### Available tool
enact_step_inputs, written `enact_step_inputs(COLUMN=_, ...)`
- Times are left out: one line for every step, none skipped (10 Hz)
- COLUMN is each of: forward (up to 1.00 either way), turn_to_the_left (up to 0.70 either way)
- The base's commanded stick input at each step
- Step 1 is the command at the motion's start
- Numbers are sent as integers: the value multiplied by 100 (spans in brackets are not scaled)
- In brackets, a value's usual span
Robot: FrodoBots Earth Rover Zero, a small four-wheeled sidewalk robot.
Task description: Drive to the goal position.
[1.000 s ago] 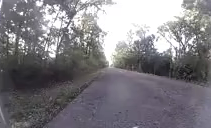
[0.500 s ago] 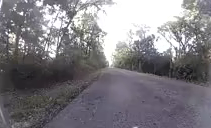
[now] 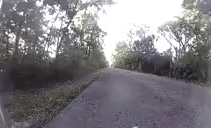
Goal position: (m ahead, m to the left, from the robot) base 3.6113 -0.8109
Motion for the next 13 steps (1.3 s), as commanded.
enact_step_inputs(forward=5, turn_to_the_left=0)
enact_step_inputs(forward=5, turn_to_the_left=0)
enact_step_inputs(forward=5, turn_to_the_left=0)
enact_step_inputs(forward=5, turn_to_the_left=0)
enact_step_inputs(forward=5, turn_to_the_left=0)
enact_step_inputs(forward=5, turn_to_the_left=0)
enact_step_inputs(forward=5, turn_to_the_left=0)
enact_step_inputs(forward=5, turn_to_the_left=0)
enact_step_inputs(forward=5, turn_to_the_left=0)
enact_step_inputs(forward=5, turn_to_the_left=0)
enact_step_inputs(forward=5, turn_to_the_left=0)
enact_step_inputs(forward=5, turn_to_the_left=0)
enact_step_inputs(forward=5, turn_to_the_left=0)
